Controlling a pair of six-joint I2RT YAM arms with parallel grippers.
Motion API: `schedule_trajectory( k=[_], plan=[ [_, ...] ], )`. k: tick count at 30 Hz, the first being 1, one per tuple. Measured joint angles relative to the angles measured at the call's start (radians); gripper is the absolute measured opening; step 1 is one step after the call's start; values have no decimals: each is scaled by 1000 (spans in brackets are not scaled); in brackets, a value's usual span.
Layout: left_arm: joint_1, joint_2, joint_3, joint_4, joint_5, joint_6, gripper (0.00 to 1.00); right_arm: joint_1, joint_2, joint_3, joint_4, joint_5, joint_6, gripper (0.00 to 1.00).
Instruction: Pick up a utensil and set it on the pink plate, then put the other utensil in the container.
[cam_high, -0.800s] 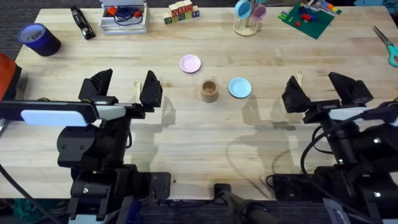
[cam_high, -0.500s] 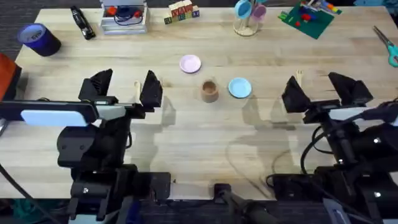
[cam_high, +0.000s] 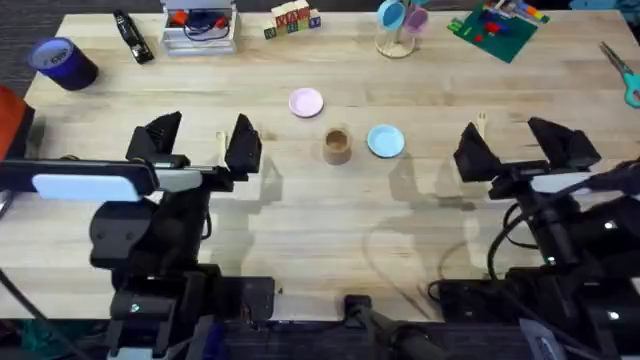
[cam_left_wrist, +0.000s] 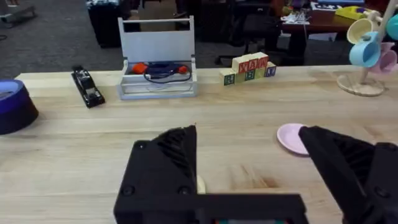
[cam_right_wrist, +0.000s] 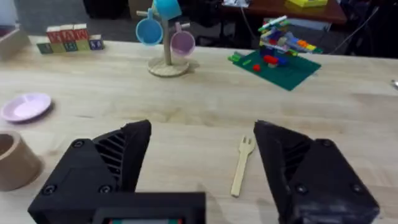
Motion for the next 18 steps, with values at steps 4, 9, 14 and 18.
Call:
schedule_trajectory(
  k=[4,9,14,18],
  plan=[
    [0,0,105,-126,0,0,995,0,0,85,-112,-6,2,995],
    [0,0,328,-360,0,2,995,0,6,274,-311,-6,2,995],
    [0,41,560,-566,0,-21,995,0,65,466,-474,-6,2,995],
    [0,135,752,-727,0,-49,995,0,149,612,-595,-6,2,995]
  ],
)
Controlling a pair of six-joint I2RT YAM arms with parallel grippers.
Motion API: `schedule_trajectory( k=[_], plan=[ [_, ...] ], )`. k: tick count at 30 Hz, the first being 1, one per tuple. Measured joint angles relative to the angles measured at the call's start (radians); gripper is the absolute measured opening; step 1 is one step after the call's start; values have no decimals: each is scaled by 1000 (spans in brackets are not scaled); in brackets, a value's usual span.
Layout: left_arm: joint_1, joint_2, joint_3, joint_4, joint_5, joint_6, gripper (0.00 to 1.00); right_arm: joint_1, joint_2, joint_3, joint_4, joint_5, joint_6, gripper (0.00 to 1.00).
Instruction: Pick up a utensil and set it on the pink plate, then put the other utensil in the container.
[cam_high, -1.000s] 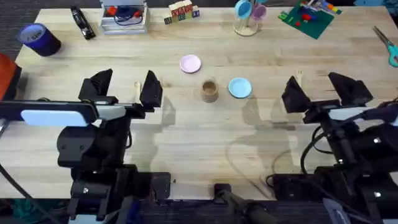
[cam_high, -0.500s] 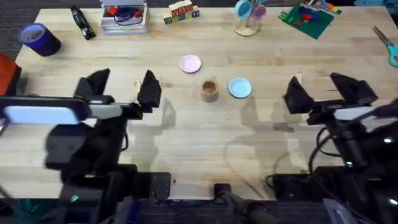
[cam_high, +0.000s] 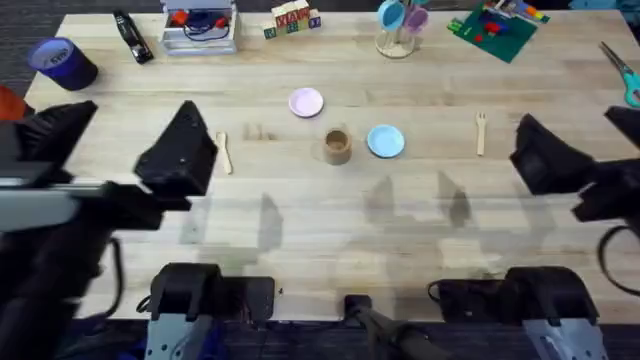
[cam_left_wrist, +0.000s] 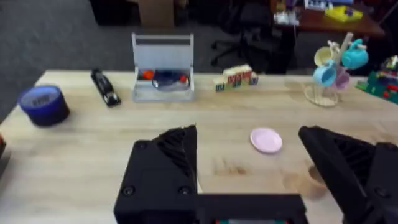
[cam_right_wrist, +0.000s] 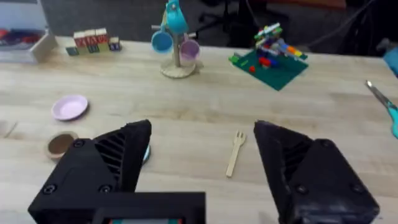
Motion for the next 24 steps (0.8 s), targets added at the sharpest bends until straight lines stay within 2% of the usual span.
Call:
schedule_trajectory(
  k=[7,8,10,11,16,24],
  plan=[
    [0,217,292,-267,0,-15,995,0,182,194,-129,0,-6,995],
    [0,315,402,-363,-7,-16,995,0,265,267,-177,0,-8,995],
    [0,379,468,-423,-15,-17,995,0,317,312,-210,0,-8,995],
    [0,474,557,-505,-30,-20,995,0,396,385,-265,0,-8,995],
    [0,617,672,-601,-37,-31,995,0,511,510,-375,0,-8,995],
    [0,788,783,-754,-37,-56,995,0,646,676,-548,0,-8,993]
  ],
)
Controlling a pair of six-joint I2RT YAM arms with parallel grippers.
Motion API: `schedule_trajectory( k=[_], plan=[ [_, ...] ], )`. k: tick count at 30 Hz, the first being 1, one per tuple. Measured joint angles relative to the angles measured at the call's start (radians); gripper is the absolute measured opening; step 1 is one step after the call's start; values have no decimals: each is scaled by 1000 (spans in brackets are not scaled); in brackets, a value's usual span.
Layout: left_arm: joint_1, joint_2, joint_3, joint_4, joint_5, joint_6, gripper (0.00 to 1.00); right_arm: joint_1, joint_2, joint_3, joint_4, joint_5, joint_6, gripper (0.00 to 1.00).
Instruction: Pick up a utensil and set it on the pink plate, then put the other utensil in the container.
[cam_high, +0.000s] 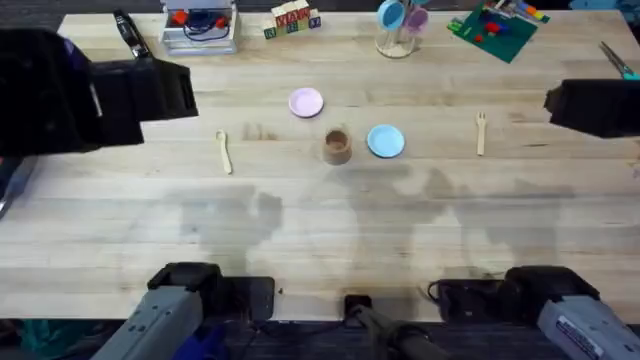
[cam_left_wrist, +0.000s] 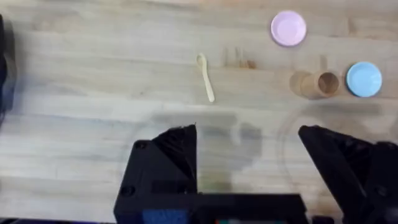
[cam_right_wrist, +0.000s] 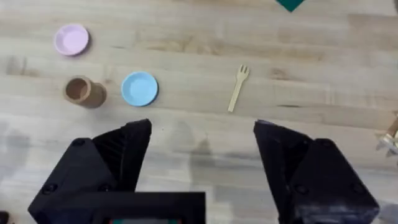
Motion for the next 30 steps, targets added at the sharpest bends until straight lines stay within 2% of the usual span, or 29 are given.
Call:
schedule_trajectory(
  k=[6,15,20,24,30],
  plan=[
    [0,57,18,-21,0,-4,995,0,37,26,-5,0,0,996],
    [0,65,19,-47,-3,-13,995,0,37,26,-2,0,0,996],
    [10,96,15,-93,-67,-60,993,0,37,26,-1,0,0,996],
    [10,123,-68,-31,-93,-72,993,0,37,26,-1,0,0,995],
    [10,156,-292,164,-82,-80,993,0,37,26,-1,0,0,996]
  ],
)
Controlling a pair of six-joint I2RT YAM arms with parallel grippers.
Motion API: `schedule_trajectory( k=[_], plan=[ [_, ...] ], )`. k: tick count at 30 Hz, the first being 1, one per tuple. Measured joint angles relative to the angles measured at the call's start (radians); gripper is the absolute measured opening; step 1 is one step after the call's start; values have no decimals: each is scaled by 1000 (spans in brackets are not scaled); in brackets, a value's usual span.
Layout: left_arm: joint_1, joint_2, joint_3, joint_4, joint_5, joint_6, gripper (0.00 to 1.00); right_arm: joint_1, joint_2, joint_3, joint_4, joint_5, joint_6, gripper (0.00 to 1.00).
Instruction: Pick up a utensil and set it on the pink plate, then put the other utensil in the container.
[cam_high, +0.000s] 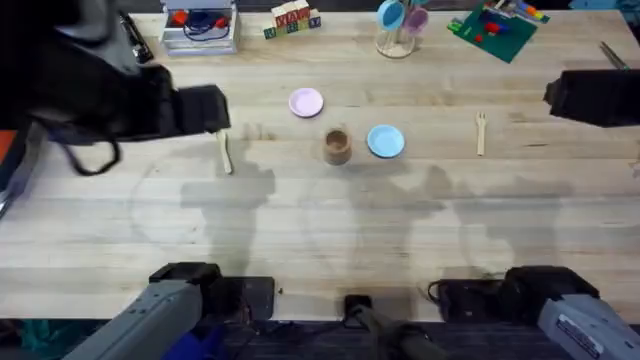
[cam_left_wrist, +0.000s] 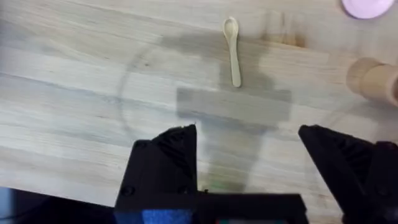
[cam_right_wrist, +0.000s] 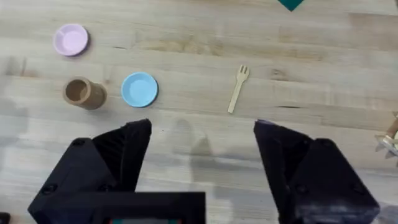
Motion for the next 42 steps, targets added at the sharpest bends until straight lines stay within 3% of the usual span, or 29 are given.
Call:
schedule_trajectory(
  k=[4,11,19,27,42],
  plan=[
    [0,57,-77,46,6,-6,993,0,0,0,0,0,0,996],
    [10,231,-91,141,9,-8,993,0,0,0,0,0,0,996],
    [81,373,-91,249,39,-8,993,0,0,0,-1,0,0,995],
    [82,502,-91,313,72,-8,993,0,0,0,-1,0,0,996],
    [82,620,-91,375,83,-11,993,0,0,0,-1,0,0,996]
  ],
)
